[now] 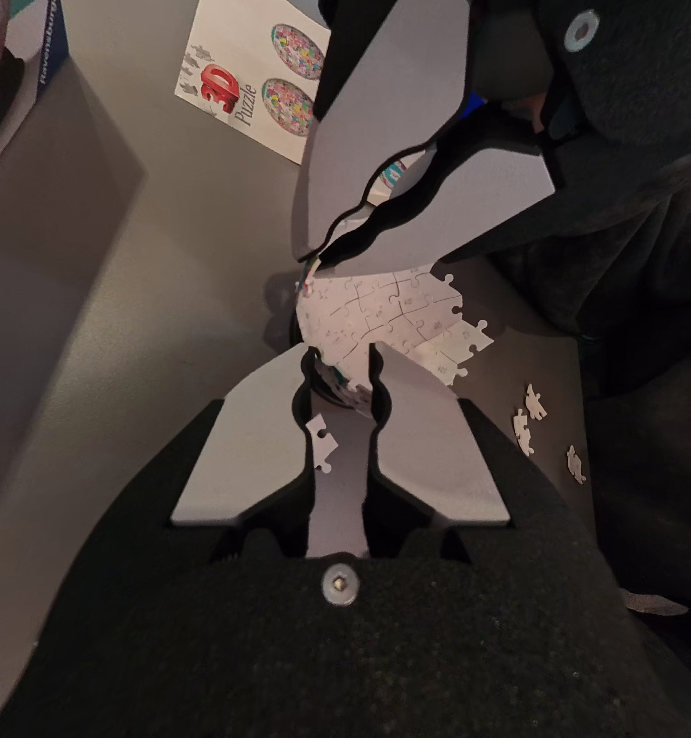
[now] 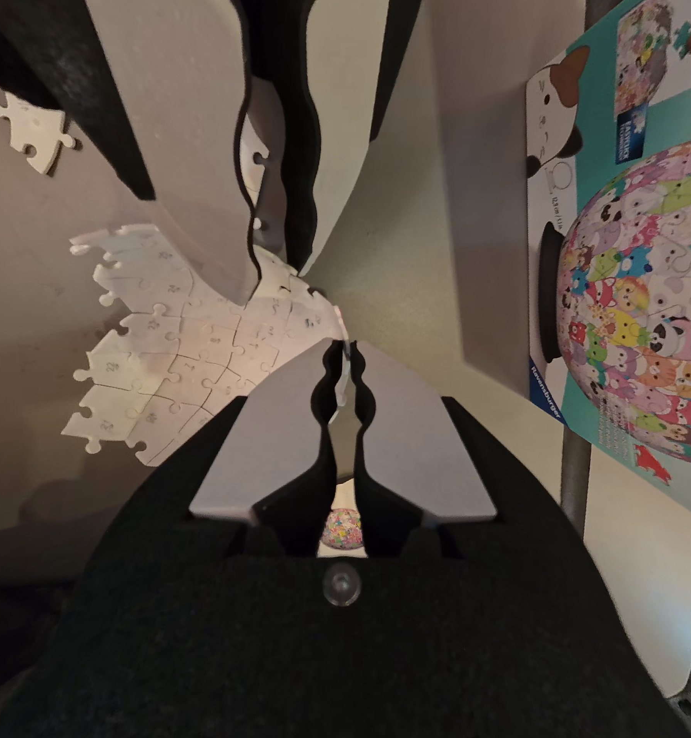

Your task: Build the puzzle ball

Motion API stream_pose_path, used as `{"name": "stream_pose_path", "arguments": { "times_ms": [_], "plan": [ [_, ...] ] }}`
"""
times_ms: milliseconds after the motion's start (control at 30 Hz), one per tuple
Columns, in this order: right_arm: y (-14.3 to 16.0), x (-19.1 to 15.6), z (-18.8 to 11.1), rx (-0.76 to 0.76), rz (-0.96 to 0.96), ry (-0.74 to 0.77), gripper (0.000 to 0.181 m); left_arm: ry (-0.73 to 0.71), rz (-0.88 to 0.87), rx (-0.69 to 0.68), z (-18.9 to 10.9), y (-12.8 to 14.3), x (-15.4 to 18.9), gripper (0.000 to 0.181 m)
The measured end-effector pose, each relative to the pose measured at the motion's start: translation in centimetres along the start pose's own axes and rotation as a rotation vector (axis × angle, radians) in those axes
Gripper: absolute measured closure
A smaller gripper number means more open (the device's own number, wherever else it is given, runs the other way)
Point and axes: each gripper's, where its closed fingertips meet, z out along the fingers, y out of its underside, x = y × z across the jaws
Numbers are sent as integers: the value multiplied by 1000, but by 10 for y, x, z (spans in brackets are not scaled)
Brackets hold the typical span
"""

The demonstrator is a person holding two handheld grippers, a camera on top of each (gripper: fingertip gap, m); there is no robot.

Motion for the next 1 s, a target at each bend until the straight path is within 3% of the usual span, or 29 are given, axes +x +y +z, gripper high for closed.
{"name": "stream_pose_path", "arguments": {
  "times_ms": [33,400,1000],
  "plan": [
    [0,0,0,3,2,-1,178,0,-1,3,0,0,0,156],
    [-2,3,0,21,15,-2,179,16,-32,104,-17,-14,-1,142],
    [-4,7,5,28,10,11,177,0,-25,58,-9,-9,-2,142]
  ]
}}
